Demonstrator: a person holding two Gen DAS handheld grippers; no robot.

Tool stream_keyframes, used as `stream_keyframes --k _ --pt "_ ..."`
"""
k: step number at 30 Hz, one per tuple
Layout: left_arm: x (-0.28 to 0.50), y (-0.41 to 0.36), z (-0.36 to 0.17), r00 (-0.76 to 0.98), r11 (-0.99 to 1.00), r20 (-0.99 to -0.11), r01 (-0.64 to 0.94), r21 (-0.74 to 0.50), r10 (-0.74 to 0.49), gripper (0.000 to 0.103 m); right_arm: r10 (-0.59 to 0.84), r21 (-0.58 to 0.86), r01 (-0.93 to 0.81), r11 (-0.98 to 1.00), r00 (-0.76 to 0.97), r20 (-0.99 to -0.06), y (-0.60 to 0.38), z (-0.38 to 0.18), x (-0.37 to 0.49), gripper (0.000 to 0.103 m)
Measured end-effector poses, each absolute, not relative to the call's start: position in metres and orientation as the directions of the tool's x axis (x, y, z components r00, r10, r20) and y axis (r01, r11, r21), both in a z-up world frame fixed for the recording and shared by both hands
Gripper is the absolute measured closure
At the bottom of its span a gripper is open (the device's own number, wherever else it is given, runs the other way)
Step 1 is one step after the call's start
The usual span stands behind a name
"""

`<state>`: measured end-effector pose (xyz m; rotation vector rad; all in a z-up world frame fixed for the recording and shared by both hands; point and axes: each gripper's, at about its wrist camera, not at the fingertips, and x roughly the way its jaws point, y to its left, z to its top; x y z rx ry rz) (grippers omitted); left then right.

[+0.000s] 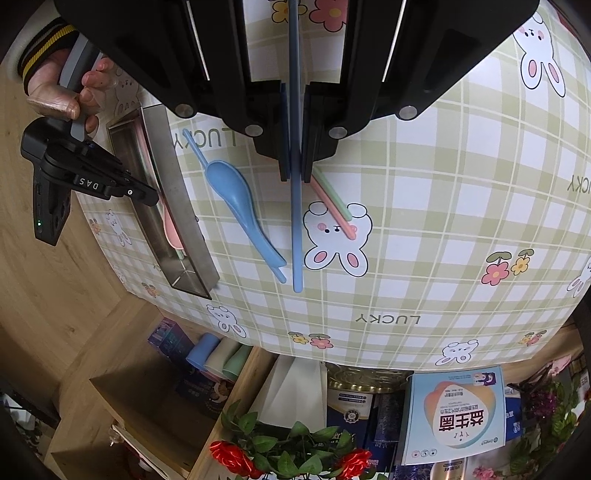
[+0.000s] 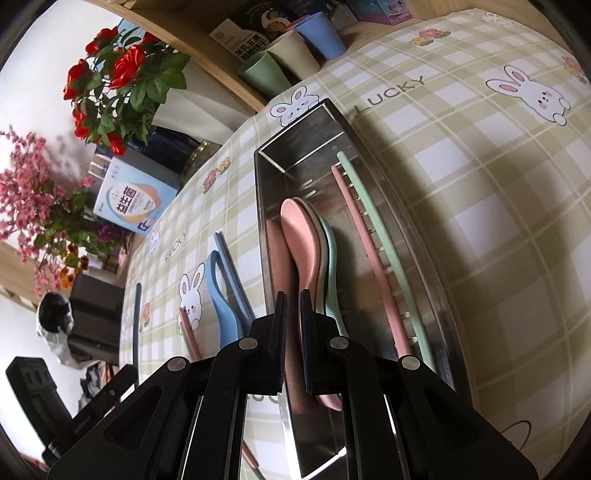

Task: Organize utensils
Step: 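Lower the pink spoon into the caddy and open the right gripper while the left gripper holds the blue chopstick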

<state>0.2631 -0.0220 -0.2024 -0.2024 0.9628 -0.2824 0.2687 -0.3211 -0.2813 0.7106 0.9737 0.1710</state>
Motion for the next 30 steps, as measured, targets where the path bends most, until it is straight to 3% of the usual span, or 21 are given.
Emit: stream_keyframes --k 12,15,19,22,30 --pt "0.268 -0.04 -0.197 0.513 0.934 -0.782 0.156 -0.32 -0.354 0.098 0.291 0.432 0.107 0.895 0.594 -0.75 -0.323 -0.253 0.26 0.095" --pt "0.271 -0.051 -0.196 0.503 0.93 -0.784 0.163 -0.328 -0.365 0.098 0.263 0.392 0.09 0.916 0.601 -0.755 -0.327 -0.248 0.255 0.09" --pt "0.273 -0.07 -0.196 0.487 0.927 -0.788 0.185 -0.327 -0.376 0.098 0.215 0.338 0.084 0.937 0.626 -0.75 -0.337 -0.244 0.246 0.06" --pt "0.276 -0.088 -0.196 0.474 0.923 -0.793 0.209 -0.323 -0.384 0.097 0.199 0.327 0.09 0.941 0.633 -0.748 -0.347 -0.243 0.242 0.057" --pt "0.288 -0.138 -0.194 0.441 0.903 -0.79 0.256 -0.344 -0.426 0.098 0.203 0.344 0.097 0.934 0.647 -0.735 -0.376 -0.241 0.239 0.035"
